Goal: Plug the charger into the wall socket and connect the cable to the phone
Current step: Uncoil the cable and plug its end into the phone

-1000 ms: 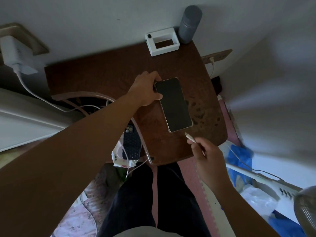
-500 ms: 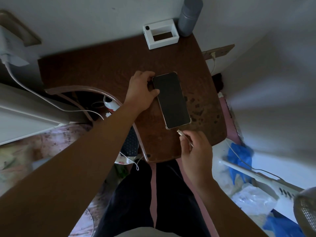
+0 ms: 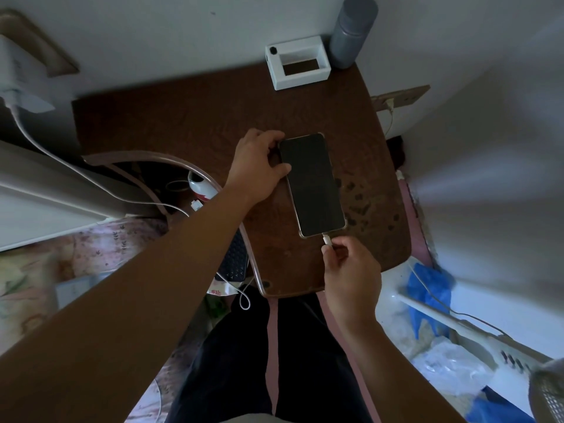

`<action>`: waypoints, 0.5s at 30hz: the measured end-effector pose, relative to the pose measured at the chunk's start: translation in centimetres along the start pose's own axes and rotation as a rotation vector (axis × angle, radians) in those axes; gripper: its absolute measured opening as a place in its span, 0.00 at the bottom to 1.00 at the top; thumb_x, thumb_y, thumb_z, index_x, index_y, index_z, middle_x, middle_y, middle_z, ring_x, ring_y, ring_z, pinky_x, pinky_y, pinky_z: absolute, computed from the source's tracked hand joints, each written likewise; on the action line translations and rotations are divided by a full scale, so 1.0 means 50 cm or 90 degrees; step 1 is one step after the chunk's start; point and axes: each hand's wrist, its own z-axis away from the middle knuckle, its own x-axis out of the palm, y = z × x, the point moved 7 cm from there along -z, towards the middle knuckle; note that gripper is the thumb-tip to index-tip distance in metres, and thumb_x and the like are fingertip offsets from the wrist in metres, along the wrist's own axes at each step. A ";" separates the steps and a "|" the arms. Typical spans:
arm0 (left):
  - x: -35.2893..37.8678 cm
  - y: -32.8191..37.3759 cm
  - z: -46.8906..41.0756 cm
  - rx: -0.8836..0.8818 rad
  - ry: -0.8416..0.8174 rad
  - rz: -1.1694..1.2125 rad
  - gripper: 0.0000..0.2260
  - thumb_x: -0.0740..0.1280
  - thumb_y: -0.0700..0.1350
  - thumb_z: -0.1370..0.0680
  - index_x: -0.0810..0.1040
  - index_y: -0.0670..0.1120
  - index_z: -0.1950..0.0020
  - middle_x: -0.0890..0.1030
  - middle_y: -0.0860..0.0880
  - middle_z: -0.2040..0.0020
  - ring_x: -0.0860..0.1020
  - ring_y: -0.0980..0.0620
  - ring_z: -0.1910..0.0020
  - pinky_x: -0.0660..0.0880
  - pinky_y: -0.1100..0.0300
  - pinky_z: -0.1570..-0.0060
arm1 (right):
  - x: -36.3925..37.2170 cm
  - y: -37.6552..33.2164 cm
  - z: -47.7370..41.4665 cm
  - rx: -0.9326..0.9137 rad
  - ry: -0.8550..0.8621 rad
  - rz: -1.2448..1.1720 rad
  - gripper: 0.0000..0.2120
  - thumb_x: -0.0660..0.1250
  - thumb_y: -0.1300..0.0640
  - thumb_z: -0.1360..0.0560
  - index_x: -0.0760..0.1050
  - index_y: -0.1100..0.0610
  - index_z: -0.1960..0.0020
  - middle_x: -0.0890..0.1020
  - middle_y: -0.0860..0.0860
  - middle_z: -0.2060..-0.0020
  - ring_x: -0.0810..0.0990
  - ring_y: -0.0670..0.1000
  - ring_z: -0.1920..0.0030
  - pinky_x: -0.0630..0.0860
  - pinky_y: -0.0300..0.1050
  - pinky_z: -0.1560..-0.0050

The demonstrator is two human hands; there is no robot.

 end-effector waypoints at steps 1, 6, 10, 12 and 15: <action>0.000 0.000 0.000 -0.001 -0.003 0.000 0.25 0.72 0.45 0.28 0.72 0.48 0.31 0.73 0.45 0.39 0.73 0.48 0.40 0.72 0.52 0.37 | 0.000 0.000 0.000 -0.003 0.002 0.000 0.08 0.69 0.53 0.24 0.81 0.56 0.48 0.85 0.50 0.55 0.79 0.45 0.59 0.69 0.31 0.64; 0.001 0.002 -0.001 -0.002 -0.013 -0.003 0.25 0.72 0.45 0.28 0.72 0.49 0.31 0.73 0.45 0.40 0.72 0.47 0.41 0.72 0.50 0.37 | 0.004 0.000 0.001 -0.002 0.001 -0.006 0.07 0.70 0.54 0.25 0.80 0.56 0.50 0.82 0.51 0.54 0.76 0.44 0.60 0.65 0.29 0.65; 0.001 0.002 -0.004 -0.011 -0.021 -0.014 0.25 0.71 0.46 0.27 0.71 0.50 0.30 0.73 0.45 0.39 0.72 0.47 0.40 0.72 0.49 0.37 | 0.008 -0.001 0.002 0.003 -0.007 -0.016 0.08 0.69 0.53 0.24 0.80 0.56 0.49 0.83 0.50 0.54 0.77 0.44 0.59 0.67 0.29 0.64; 0.000 0.003 -0.004 -0.012 -0.025 -0.016 0.25 0.71 0.46 0.27 0.71 0.50 0.30 0.73 0.44 0.39 0.72 0.46 0.40 0.72 0.49 0.37 | 0.011 0.000 0.005 0.016 -0.009 -0.016 0.08 0.69 0.52 0.24 0.80 0.55 0.49 0.83 0.49 0.54 0.78 0.44 0.59 0.66 0.29 0.64; 0.000 0.003 -0.004 -0.010 -0.026 -0.022 0.25 0.71 0.46 0.27 0.71 0.50 0.31 0.73 0.44 0.39 0.72 0.46 0.40 0.72 0.49 0.37 | 0.017 0.000 0.007 0.037 -0.007 -0.009 0.07 0.69 0.51 0.24 0.80 0.54 0.49 0.83 0.48 0.54 0.77 0.43 0.60 0.64 0.29 0.66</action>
